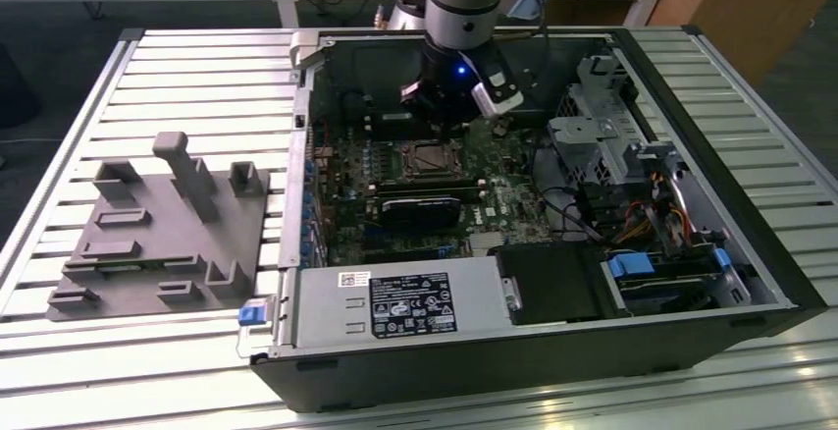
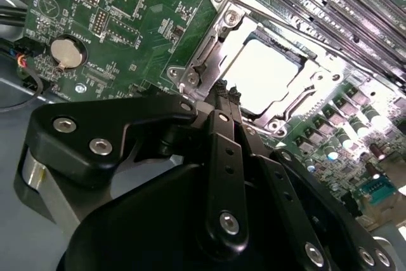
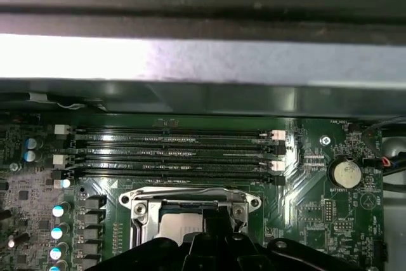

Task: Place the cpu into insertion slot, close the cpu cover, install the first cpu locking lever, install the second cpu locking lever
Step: 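Install the second cpu locking lever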

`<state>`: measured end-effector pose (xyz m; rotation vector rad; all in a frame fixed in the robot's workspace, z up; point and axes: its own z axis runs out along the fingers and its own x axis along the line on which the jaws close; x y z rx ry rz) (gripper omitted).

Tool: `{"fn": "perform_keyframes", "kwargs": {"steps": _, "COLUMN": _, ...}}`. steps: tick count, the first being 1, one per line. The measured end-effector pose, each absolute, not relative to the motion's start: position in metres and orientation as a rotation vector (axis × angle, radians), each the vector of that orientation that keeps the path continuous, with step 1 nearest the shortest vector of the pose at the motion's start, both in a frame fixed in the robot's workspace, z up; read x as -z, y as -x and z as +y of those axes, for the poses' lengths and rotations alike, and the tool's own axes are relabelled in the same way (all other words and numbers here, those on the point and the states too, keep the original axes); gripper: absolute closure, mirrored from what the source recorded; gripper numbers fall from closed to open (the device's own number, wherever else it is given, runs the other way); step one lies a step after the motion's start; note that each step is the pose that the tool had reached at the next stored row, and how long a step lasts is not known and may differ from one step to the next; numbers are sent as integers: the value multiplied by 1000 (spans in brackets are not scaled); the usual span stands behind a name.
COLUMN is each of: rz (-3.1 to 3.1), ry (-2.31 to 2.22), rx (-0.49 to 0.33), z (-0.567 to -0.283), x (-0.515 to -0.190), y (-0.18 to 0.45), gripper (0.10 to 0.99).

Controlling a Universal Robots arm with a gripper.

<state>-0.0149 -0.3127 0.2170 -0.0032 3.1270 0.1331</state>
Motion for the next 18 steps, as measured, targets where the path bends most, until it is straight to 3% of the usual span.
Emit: {"fn": "perform_keyframes", "kwargs": {"steps": 18, "rz": 3135, "ry": 3, "rx": -133, "z": -334, "x": -228, "y": 15, "gripper": 980}}
